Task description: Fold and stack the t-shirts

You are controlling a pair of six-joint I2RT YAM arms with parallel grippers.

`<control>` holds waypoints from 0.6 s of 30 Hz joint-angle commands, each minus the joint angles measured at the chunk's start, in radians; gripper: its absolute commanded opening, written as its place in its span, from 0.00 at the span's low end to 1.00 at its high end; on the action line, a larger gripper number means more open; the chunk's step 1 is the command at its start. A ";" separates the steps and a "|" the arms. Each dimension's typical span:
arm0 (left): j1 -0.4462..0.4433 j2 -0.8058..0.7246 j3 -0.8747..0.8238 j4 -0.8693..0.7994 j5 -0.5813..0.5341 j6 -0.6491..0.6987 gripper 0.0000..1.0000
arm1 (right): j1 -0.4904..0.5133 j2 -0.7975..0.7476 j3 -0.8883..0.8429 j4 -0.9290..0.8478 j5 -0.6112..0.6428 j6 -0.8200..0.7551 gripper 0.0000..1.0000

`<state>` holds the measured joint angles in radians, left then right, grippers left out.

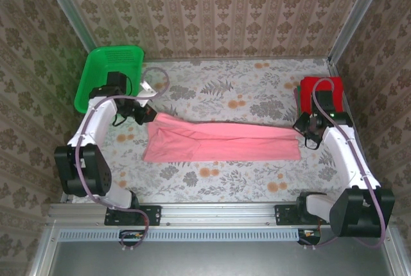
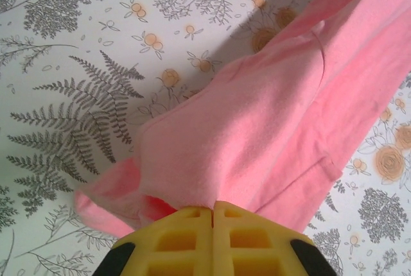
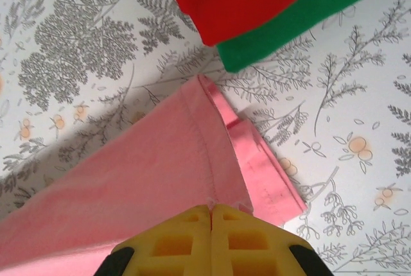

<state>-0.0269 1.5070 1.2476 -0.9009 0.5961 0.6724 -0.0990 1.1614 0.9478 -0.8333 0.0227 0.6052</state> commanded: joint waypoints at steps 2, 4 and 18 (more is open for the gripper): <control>0.033 -0.059 -0.059 -0.059 0.071 0.066 0.00 | -0.015 -0.050 -0.044 -0.062 0.028 0.000 0.00; 0.044 -0.078 -0.084 -0.070 0.076 0.083 0.00 | -0.016 -0.067 -0.064 -0.072 0.029 -0.004 0.00; 0.085 -0.158 -0.246 -0.075 0.088 0.133 0.00 | -0.018 -0.123 -0.199 -0.061 0.024 0.017 0.00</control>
<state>0.0532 1.3811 1.0332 -0.9428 0.6556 0.7574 -0.1089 1.0569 0.7696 -0.8722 0.0223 0.6060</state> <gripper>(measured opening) 0.050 0.042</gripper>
